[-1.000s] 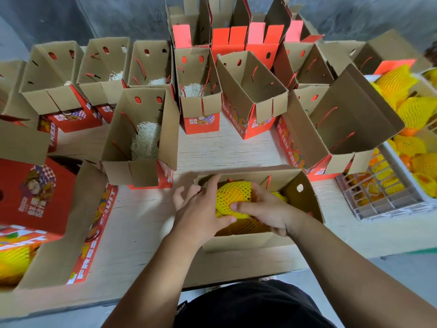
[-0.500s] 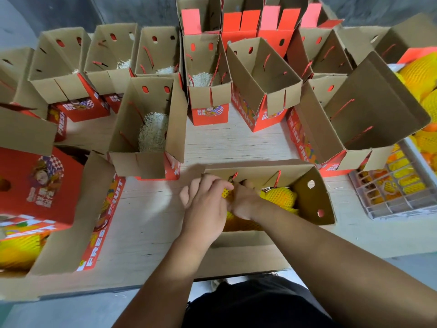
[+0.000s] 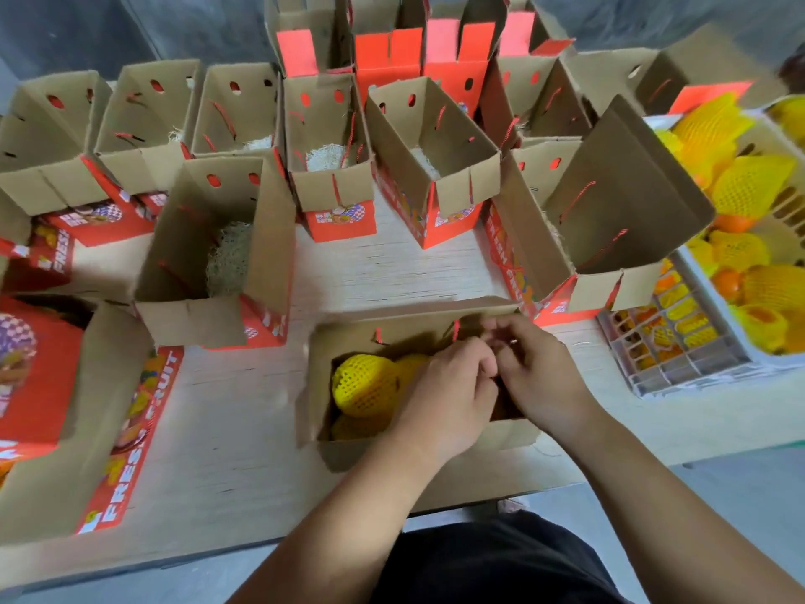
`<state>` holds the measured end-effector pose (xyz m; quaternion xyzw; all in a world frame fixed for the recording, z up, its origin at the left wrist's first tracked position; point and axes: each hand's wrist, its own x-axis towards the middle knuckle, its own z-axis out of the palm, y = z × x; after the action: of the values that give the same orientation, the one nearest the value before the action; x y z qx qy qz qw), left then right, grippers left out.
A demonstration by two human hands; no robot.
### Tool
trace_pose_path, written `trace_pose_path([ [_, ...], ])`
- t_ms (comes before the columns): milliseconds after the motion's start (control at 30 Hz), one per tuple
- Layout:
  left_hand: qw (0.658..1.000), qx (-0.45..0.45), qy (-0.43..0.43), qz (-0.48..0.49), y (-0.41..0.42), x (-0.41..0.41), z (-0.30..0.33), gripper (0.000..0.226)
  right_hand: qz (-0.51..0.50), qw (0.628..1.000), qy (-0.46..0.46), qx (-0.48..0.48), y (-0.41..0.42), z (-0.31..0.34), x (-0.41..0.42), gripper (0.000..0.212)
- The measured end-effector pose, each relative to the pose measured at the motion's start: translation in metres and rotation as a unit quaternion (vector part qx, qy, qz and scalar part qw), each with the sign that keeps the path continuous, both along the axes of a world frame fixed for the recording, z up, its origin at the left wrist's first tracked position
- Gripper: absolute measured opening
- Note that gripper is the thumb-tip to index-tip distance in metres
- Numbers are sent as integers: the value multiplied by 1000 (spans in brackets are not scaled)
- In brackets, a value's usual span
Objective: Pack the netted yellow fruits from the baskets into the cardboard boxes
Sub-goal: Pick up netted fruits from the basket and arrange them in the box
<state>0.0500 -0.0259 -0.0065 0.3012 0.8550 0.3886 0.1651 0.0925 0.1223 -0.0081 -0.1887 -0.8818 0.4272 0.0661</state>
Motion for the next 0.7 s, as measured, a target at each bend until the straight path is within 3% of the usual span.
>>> trace_pose_path([
  [233,997,65,-16,-41,149,3,18,21,-96,987,127,-10,115,19,32,23],
  [433,989,66,43,-128,328,25,25,16,-191,976,107,-15,280,24,70,21],
  [533,980,-1,107,-168,397,22,15,18,-181,983,31,-2,357,15,79,24],
  [600,965,-95,173,-171,424,10,3,21,-128,988,-68,45,404,5,74,31],
  [633,954,-151,203,-162,432,3,-2,23,-96,980,-145,100,426,0,68,36],
  [700,955,-178,204,-119,441,-8,-8,24,-37,922,-311,229,462,-7,52,54],
])
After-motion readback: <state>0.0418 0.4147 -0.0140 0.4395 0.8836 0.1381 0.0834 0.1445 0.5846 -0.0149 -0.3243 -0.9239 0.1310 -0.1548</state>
